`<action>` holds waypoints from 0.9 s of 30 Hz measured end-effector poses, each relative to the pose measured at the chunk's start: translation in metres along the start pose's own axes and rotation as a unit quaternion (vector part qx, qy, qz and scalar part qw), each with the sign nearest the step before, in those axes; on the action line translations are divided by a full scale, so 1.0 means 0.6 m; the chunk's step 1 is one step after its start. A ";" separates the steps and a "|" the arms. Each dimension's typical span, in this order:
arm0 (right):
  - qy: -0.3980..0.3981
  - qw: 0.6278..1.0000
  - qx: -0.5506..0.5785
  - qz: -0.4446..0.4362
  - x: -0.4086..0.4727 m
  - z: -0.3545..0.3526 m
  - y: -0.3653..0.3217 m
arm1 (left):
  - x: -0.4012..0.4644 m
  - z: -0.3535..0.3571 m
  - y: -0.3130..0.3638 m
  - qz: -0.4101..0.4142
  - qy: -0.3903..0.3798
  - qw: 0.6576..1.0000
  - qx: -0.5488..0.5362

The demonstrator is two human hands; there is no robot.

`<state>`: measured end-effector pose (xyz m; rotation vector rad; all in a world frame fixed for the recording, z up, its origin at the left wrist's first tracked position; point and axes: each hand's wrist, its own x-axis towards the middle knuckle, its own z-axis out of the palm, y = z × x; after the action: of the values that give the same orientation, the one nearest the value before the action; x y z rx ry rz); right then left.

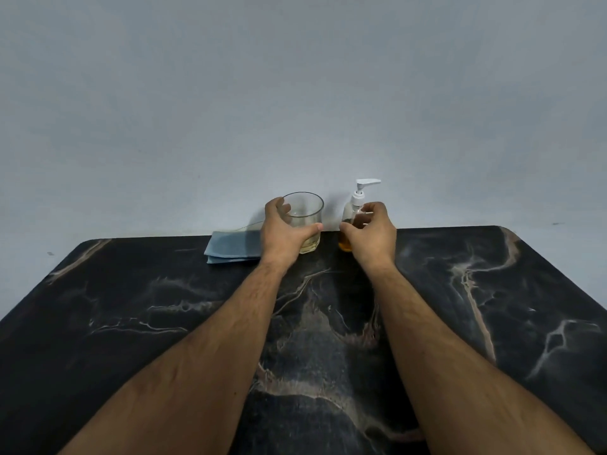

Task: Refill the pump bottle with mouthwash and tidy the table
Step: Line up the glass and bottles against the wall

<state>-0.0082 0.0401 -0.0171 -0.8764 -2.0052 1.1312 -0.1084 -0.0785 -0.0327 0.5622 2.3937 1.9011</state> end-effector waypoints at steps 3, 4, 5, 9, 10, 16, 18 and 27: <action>0.001 1.000 -0.009 -0.009 0.015 0.009 0.011 | 0.007 0.004 -0.011 -0.003 0.011 1.000 0.010; 0.002 1.000 -0.011 -0.012 0.019 0.011 0.012 | 0.008 0.004 -0.013 -0.002 0.015 1.000 0.012; 0.002 1.000 -0.016 -0.016 0.022 0.013 0.012 | 0.008 0.005 -0.015 -0.002 0.019 1.000 0.014; -0.002 0.999 -0.029 -0.021 0.029 0.020 0.015 | 0.009 0.012 -0.022 -0.003 0.043 0.998 0.038; -0.002 0.999 -0.030 -0.021 0.031 0.021 0.015 | 0.009 0.013 -0.023 -0.003 0.045 0.998 0.045; -0.008 0.999 -0.034 -0.015 0.027 0.018 0.012 | -0.004 0.009 -0.010 -0.013 0.019 0.997 0.071; -0.002 0.999 -0.035 -0.010 0.015 0.012 0.010 | -0.016 0.003 0.002 -0.021 0.007 0.997 0.080; 0.074 0.997 0.017 -0.028 -0.186 -0.077 -0.027 | -0.206 -0.050 0.057 0.011 0.035 0.999 0.035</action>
<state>0.0870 -0.0354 -0.0086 -0.8558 -1.8733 1.0351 0.0083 -0.1374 -0.0171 0.5369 2.5161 1.8844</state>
